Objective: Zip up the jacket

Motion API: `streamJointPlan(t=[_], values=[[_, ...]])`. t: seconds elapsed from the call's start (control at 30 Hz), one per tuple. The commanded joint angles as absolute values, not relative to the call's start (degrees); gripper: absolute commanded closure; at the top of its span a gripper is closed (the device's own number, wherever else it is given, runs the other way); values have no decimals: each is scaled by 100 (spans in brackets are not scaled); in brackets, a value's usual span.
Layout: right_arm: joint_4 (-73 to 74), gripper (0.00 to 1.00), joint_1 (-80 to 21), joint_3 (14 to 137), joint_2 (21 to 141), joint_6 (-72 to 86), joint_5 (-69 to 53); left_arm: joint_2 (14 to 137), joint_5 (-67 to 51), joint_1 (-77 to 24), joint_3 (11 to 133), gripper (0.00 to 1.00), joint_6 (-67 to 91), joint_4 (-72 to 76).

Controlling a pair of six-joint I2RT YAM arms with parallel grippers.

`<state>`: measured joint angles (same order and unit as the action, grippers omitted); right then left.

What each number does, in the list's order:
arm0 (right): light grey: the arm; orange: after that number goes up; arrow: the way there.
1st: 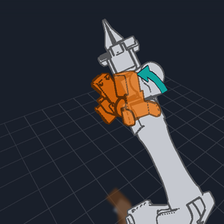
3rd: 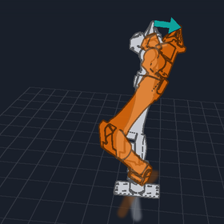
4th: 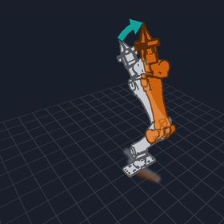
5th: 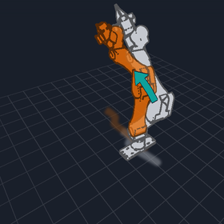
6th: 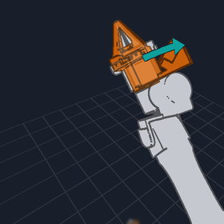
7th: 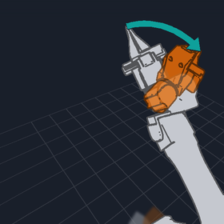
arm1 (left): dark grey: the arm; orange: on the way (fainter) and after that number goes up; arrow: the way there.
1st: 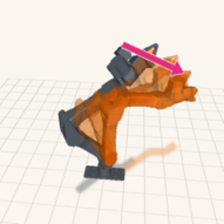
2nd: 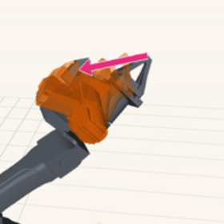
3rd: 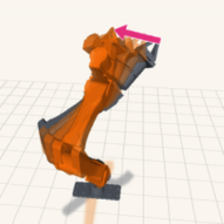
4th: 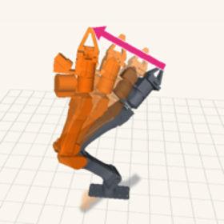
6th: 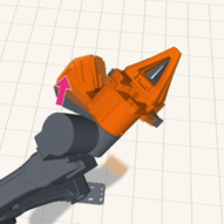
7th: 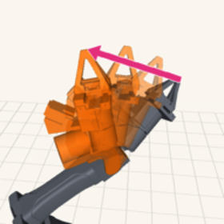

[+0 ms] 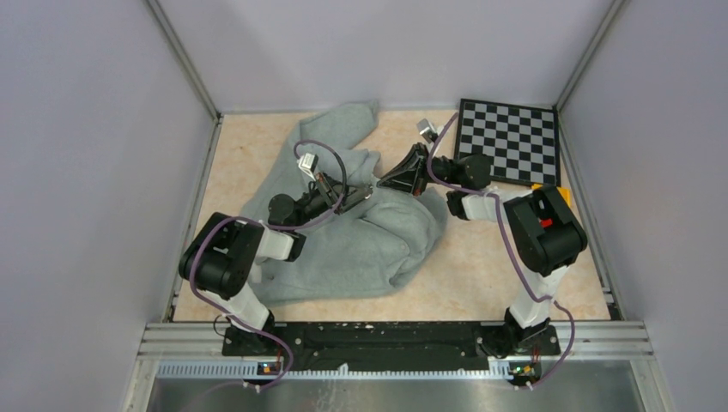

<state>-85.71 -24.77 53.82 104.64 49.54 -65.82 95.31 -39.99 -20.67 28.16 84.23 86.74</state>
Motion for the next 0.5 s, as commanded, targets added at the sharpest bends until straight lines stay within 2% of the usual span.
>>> streamJointPlan(t=[0.0, 0.07, 0.17, 0.3, 0.4, 0.47], values=[[-9414, 100, -2549, 5671, 10185, 4869, -6493, 9488, -3946, -2034, 2811, 93, 8261, 10152], [-9391, 100, -2549, 5668, 10189, 4851, -6443, 9436, -3946, -2023, 2779, 100, 8150, 9865], [-9115, 100, -2550, 5601, 10151, 4658, -6205, 9238, -3894, -1992, 2744, 100, 7874, 9149], [-7976, 100, -2543, 5503, 9991, 3869, -5314, 8667, -3701, -1978, 3005, 100, 6864, 6510], [-7675, 100, -2493, 5390, 9994, 3935, -4131, 8491, -3180, -1974, 3527, 100, 5776, 4320], [-7893, 100, -2469, 5346, 10116, 4120, -3603, 8864, -3290, -1912, 3846, 100, 5506, 3889]])
